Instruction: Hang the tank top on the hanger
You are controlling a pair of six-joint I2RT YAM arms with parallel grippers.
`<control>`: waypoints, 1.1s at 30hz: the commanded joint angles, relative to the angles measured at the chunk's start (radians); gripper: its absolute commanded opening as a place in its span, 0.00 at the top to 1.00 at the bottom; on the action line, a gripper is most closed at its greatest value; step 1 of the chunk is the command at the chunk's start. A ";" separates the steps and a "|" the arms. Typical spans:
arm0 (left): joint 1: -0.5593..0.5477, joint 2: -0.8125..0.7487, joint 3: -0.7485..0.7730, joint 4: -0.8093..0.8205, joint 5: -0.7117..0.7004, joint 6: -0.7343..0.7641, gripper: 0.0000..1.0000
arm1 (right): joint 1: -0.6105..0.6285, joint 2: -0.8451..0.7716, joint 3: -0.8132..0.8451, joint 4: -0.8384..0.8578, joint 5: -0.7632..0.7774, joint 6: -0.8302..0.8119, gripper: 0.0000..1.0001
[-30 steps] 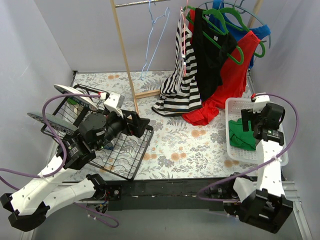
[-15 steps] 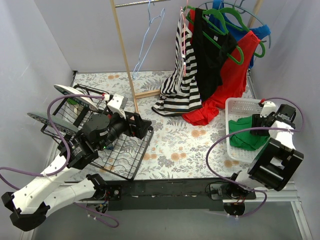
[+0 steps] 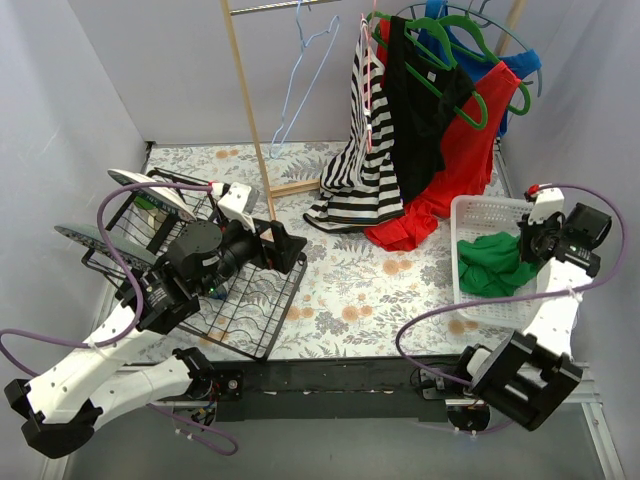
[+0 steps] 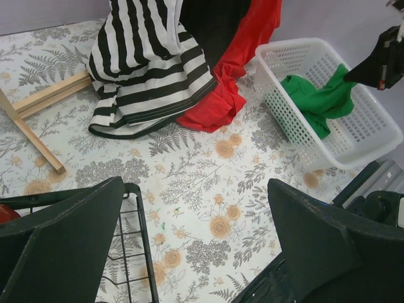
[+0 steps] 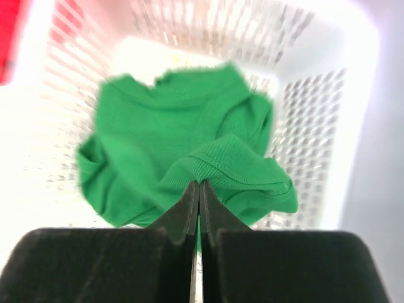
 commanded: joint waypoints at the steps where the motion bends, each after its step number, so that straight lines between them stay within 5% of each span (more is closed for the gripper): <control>1: 0.006 0.008 0.065 0.010 -0.011 0.022 0.02 | -0.004 -0.133 0.184 -0.099 -0.142 -0.005 0.99; 6: 0.004 0.008 0.079 0.010 -0.017 0.030 0.02 | -0.004 -0.224 0.431 -0.194 -0.260 0.035 0.99; 15: 0.004 0.014 0.127 0.019 -0.012 0.030 0.02 | -0.004 -0.113 0.994 -0.180 -0.683 0.297 0.99; 18: 0.004 0.008 0.136 0.024 -0.020 0.030 0.02 | -0.002 -0.136 0.985 0.050 -0.828 0.531 0.99; 23: 0.004 0.017 0.151 0.031 -0.025 0.033 0.02 | -0.006 -0.150 0.898 0.943 -0.958 1.263 0.99; 26: 0.004 0.029 0.162 0.034 -0.023 0.028 0.02 | -0.010 -0.057 1.046 1.156 -0.946 1.475 0.99; 33: 0.004 0.014 0.151 0.048 -0.023 0.013 0.02 | -0.012 0.058 1.152 1.310 -0.902 1.722 0.99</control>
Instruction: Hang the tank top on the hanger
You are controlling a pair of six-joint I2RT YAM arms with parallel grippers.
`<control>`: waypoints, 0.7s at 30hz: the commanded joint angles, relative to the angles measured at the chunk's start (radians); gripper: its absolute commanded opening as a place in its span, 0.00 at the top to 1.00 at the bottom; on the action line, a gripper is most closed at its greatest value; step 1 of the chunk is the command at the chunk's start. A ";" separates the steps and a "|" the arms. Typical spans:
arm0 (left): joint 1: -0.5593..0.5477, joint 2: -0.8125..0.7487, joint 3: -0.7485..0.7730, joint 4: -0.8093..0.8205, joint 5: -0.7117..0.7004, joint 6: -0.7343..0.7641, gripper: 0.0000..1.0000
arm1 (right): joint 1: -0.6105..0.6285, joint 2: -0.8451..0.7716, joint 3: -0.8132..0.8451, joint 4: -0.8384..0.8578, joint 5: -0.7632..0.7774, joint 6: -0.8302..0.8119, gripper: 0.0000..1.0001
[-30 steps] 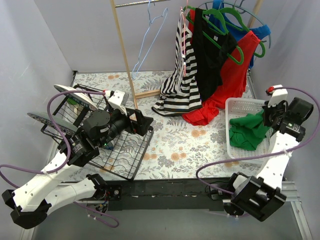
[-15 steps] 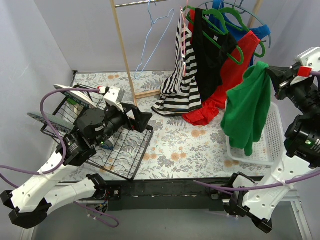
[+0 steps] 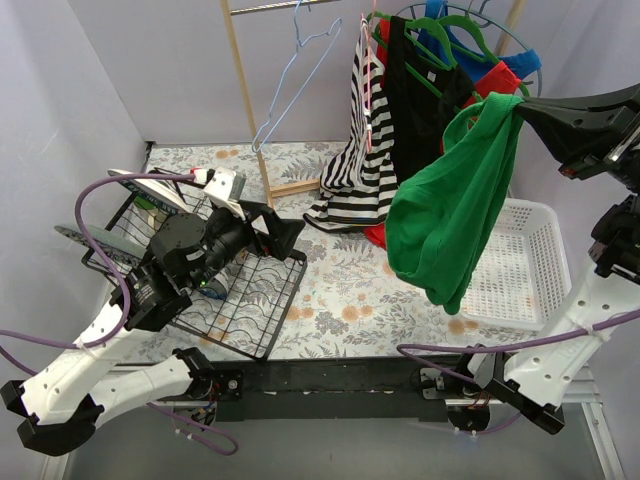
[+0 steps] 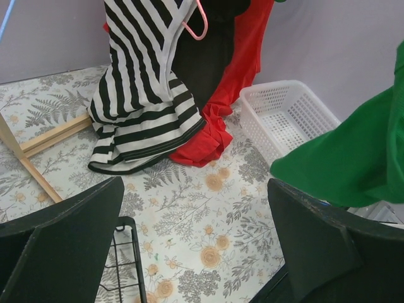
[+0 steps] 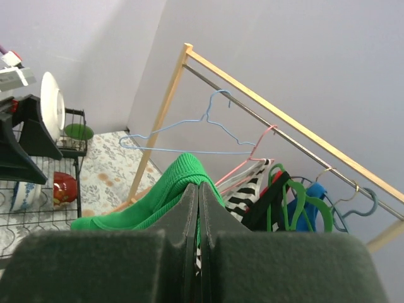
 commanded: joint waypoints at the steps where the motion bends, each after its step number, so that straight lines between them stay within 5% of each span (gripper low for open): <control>1: 0.004 -0.013 0.024 0.020 -0.009 -0.004 0.02 | -0.005 0.059 0.040 0.245 0.040 0.292 0.99; 9: 0.004 0.021 0.047 0.025 0.008 -0.010 0.02 | -0.005 0.168 0.228 0.285 0.140 0.458 0.99; 17: 0.004 0.025 0.021 0.036 0.028 -0.022 0.02 | 0.004 -0.049 -0.310 0.544 0.061 0.559 0.97; 21: 0.004 0.050 0.016 0.045 0.053 -0.030 0.02 | 0.113 -0.154 -0.586 0.446 0.001 0.438 0.94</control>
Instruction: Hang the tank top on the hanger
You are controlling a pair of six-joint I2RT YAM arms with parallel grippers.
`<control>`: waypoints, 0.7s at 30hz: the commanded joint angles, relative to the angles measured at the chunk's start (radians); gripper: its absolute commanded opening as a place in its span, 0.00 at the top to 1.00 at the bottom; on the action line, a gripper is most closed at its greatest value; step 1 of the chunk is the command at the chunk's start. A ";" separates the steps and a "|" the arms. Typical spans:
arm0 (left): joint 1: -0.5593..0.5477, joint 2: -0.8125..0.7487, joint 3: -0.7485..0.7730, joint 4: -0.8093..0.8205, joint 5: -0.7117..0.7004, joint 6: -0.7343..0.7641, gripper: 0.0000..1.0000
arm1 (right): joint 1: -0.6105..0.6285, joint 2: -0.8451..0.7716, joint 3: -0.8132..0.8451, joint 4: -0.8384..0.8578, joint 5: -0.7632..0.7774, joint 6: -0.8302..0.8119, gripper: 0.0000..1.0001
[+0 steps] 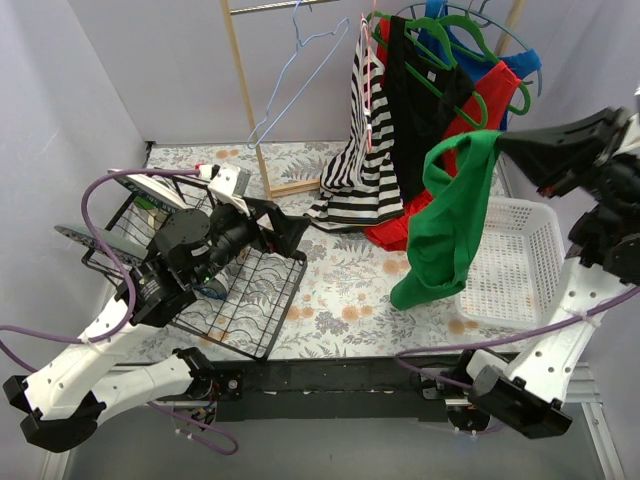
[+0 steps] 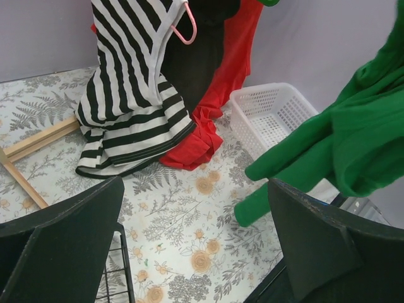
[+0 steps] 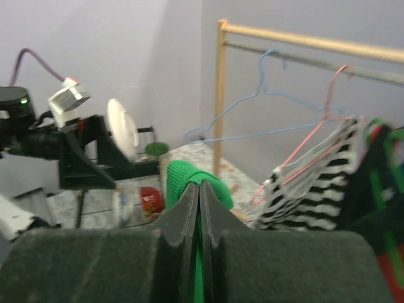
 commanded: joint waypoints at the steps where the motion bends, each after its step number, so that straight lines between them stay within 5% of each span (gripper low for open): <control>1: 0.004 0.026 0.004 0.027 0.035 -0.008 0.02 | 0.194 -0.109 -0.230 -0.098 -0.043 -0.162 0.93; 3: 0.004 0.044 0.004 0.033 0.042 -0.011 0.02 | 0.314 -0.126 -0.284 -0.505 -0.034 -0.394 0.93; 4: 0.004 0.050 0.006 0.036 0.044 -0.010 0.02 | 0.398 -0.129 -0.293 -0.607 -0.014 -0.555 0.93; 8: 0.004 0.067 -0.008 0.044 0.039 -0.014 0.02 | 0.545 -0.103 -0.326 -0.822 0.015 -0.762 0.94; 10: 0.004 0.072 -0.023 0.045 0.042 -0.016 0.02 | 0.692 -0.077 -0.251 -1.104 0.105 -0.953 0.94; 13: 0.004 0.072 -0.043 0.042 0.048 -0.018 0.02 | 0.729 -0.066 -0.290 -1.024 0.074 -0.936 0.94; 16: 0.006 0.064 -0.057 0.032 0.053 -0.013 0.02 | 0.735 -0.051 -0.238 -1.169 0.079 -1.122 0.92; 21: 0.004 0.029 -0.112 0.016 0.097 -0.033 0.02 | 0.735 -0.078 -0.367 -1.504 0.289 -1.643 0.91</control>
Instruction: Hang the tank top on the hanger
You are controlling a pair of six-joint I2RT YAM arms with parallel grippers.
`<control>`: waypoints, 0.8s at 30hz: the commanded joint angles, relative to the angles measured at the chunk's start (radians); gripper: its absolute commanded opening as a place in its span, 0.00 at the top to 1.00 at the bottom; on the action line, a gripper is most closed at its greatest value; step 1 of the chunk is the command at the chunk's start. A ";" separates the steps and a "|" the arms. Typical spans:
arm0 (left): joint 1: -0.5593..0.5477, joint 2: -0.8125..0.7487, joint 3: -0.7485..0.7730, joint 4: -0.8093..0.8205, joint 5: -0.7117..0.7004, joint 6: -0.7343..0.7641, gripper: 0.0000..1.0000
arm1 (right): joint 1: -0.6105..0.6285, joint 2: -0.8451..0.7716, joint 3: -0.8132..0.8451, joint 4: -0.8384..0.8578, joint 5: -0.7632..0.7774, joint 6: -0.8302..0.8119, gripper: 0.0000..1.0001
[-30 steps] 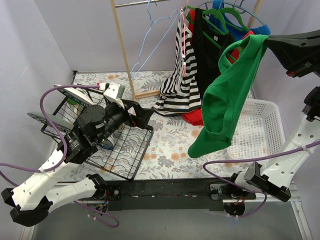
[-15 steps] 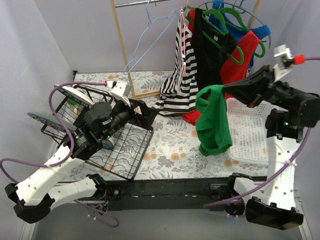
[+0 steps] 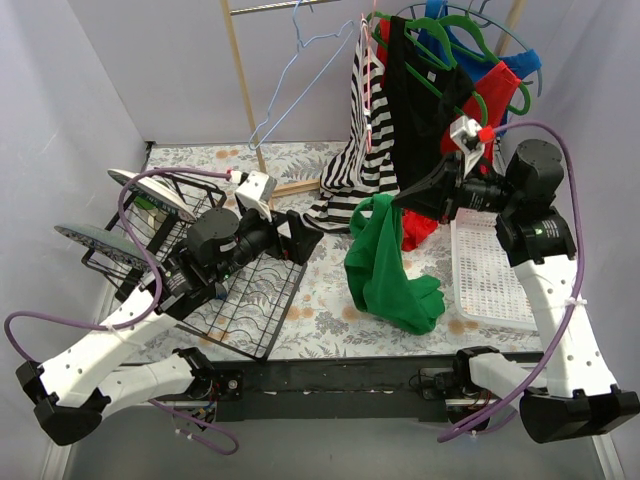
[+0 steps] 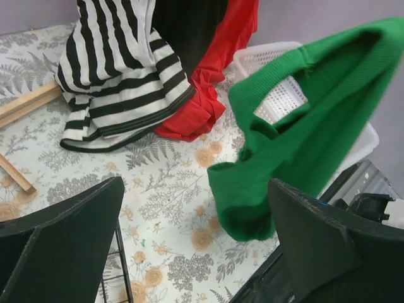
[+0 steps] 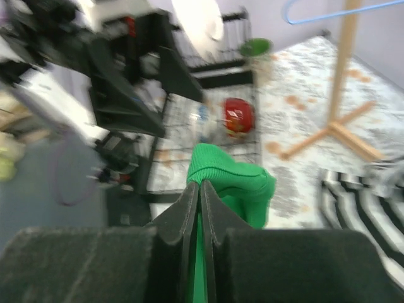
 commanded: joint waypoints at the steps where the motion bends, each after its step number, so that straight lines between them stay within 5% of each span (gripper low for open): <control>1: 0.004 -0.046 -0.050 -0.010 0.060 -0.027 0.02 | 0.006 -0.048 -0.107 -0.305 0.221 -0.533 0.89; 4: 0.006 -0.044 -0.116 -0.001 0.147 -0.071 0.02 | 0.006 -0.069 -0.287 -0.432 0.331 -0.793 0.85; 10: 0.004 0.032 -0.256 0.080 0.401 -0.206 0.02 | 0.004 -0.169 -0.575 -0.671 0.531 -1.200 0.57; 16: 0.004 0.112 -0.343 0.202 0.454 -0.334 0.02 | 0.001 -0.254 -0.574 -0.594 0.606 -1.167 0.37; 20: 0.003 0.202 -0.350 0.257 0.381 -0.414 0.12 | 0.039 -0.065 -0.465 -0.473 0.485 -1.021 0.28; 24: -0.007 0.236 -0.357 0.269 0.269 -0.463 0.16 | 0.255 0.120 -0.419 -0.242 0.639 -0.773 0.28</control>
